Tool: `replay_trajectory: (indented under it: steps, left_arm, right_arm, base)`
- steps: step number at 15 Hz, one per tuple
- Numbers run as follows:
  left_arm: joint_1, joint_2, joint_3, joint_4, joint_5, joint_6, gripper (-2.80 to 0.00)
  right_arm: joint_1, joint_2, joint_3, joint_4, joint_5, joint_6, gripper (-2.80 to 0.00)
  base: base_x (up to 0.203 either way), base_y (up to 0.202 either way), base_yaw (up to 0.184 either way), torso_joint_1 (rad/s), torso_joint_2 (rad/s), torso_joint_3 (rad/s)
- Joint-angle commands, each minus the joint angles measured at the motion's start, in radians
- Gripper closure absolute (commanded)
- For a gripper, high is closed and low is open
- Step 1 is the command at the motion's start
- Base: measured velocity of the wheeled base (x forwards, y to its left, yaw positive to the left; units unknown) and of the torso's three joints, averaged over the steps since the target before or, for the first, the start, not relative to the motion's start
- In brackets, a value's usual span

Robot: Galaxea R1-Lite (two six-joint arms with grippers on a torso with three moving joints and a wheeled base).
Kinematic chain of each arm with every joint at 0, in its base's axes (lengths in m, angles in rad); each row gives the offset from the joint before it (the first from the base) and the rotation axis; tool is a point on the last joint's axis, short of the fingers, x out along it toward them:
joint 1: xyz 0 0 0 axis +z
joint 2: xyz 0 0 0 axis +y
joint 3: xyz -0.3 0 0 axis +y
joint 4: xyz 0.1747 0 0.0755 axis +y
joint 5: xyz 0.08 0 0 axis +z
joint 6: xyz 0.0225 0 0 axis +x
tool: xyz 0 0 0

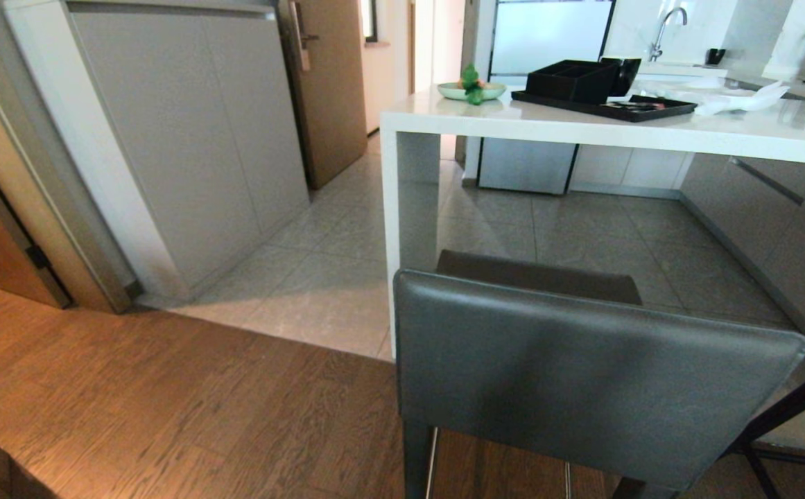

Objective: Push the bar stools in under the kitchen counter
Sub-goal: Push the blue chair back under the dining table

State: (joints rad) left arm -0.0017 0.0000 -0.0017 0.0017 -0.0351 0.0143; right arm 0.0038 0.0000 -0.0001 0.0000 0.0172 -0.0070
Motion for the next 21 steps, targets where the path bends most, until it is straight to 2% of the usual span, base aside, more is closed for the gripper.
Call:
replay_trajectory:
  steps: [1, 8, 16, 21]
  left_arm:
    - [0.0, 0.0, 0.0, 0.0, 0.001, 0.0, 0.0]
    - [0.0, 0.002, 0.0, 0.0, -0.001, 0.001, 0.0]
    - [0.002, 0.002, 0.0, 0.001, 0.0, 0.007, 0.0]
    - [0.002, 0.002, 0.0, 0.001, -0.002, 0.009, 0.0]
  right_arm:
    - [0.001, 0.0, 0.0, -0.002, -0.002, 0.015, 0.0]
    - [0.001, 0.0, 0.0, -0.003, -0.003, 0.025, 0.0]
    - [0.001, 0.0, 0.0, -0.003, -0.003, 0.025, 0.0]
    - [0.001, 0.0, 0.0, -0.003, -0.003, 0.025, 0.0]
  base:
    - [0.0, 0.0, 0.0, 0.0, 0.0, 0.0]
    - [0.0, 0.0, 0.0, 0.0, 0.0, 0.0]
    - [-0.001, 0.006, -0.127, 0.003, 0.0, 0.004]
    - [0.0, 0.0, 0.0, 0.0, 0.0, 0.0]
